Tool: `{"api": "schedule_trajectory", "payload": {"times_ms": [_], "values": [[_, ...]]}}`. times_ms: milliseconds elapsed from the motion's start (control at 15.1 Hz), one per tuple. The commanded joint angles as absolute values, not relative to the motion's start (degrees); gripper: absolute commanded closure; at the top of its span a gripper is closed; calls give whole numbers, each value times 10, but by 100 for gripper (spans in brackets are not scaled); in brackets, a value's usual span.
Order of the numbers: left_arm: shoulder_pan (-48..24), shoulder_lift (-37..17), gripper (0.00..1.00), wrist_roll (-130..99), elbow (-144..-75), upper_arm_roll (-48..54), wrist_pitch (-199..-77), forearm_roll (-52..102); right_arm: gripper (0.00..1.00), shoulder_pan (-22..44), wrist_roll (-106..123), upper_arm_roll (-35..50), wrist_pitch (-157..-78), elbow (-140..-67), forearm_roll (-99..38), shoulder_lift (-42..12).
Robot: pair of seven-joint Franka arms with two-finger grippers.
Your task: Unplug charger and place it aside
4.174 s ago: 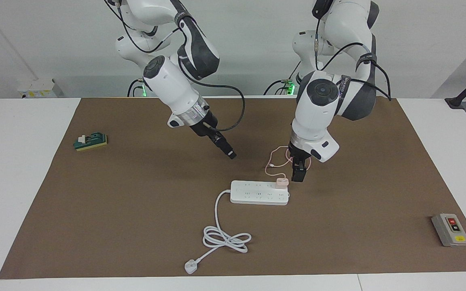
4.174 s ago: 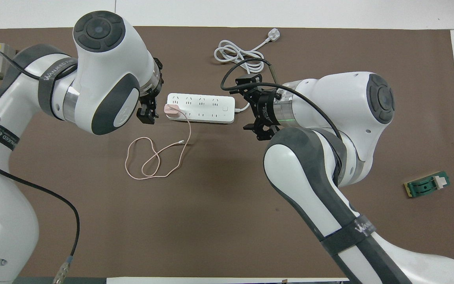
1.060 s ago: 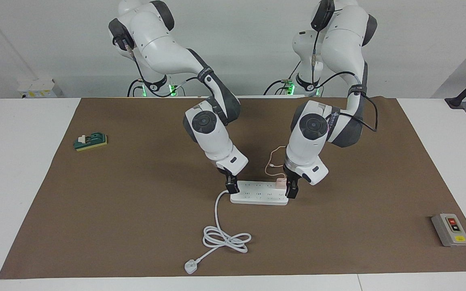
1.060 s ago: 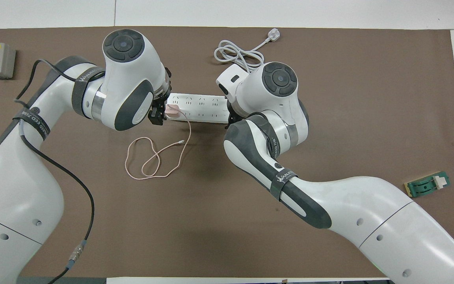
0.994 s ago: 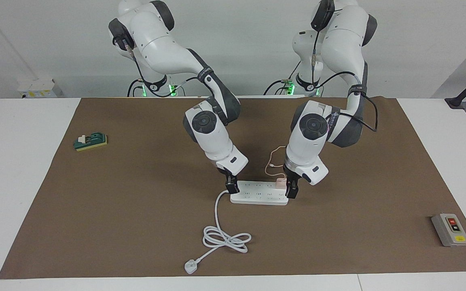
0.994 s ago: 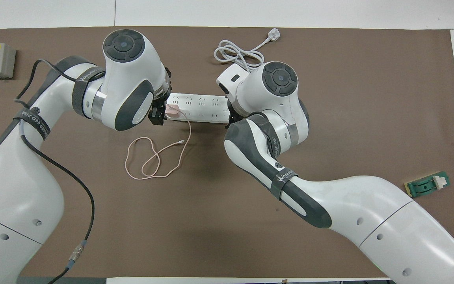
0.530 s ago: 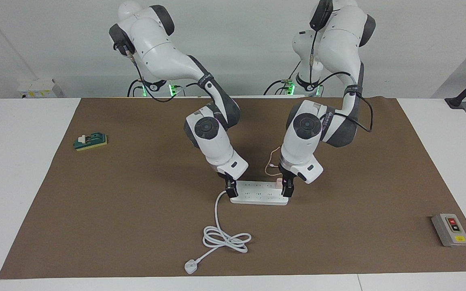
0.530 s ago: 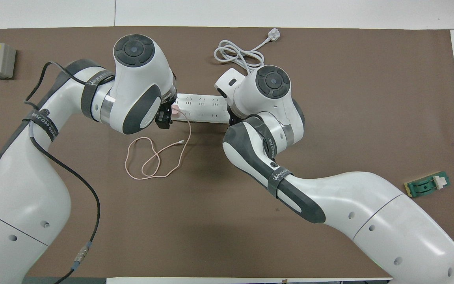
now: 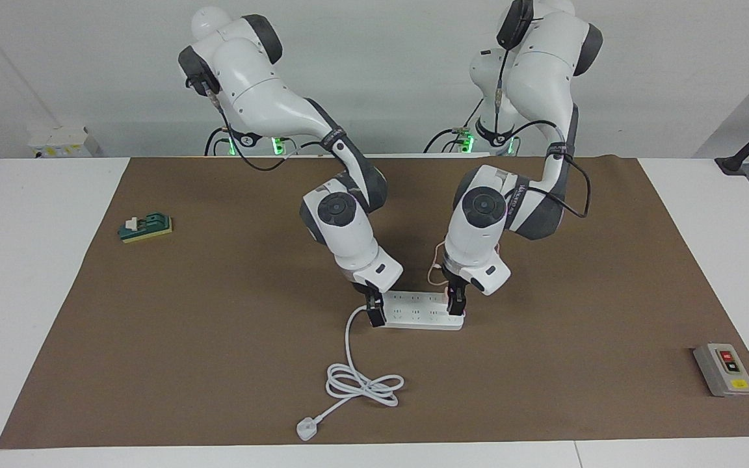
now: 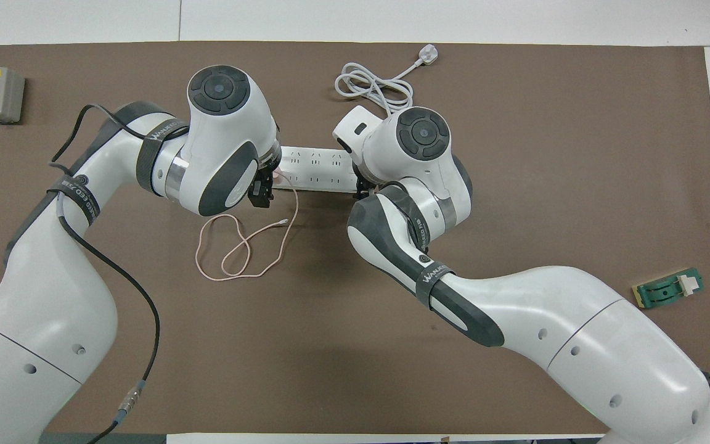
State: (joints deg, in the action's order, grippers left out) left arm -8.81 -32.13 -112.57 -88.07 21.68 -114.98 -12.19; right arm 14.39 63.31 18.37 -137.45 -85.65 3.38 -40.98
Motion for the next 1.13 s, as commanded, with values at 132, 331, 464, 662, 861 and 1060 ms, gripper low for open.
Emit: {"api": "schedule_trajectory", "payload": {"times_ms": [132,331,464,662,861,1060], "values": [[-99,-312,0,-1139,-895,209,-1161,-134,0,139,633,196,-1383,-841,35,-440],[-100,-313,0,-1152,-895,210,-1166,-155,0,146,628,196,-1369,-825,42,-446],[-100,-314,0,-1159,-895,210,-1169,-163,0,149,628,196,-1353,-814,45,-443],[-100,-315,0,-1159,-895,210,-1169,-165,0,155,621,192,-1339,-812,45,-439],[-100,-316,1,-1159,-895,210,-1169,-170,0,152,595,192,-1333,-802,65,-439],[-100,-316,1,-1159,-895,210,-1169,-171,0,147,595,192,-1319,-801,79,-440]]}}
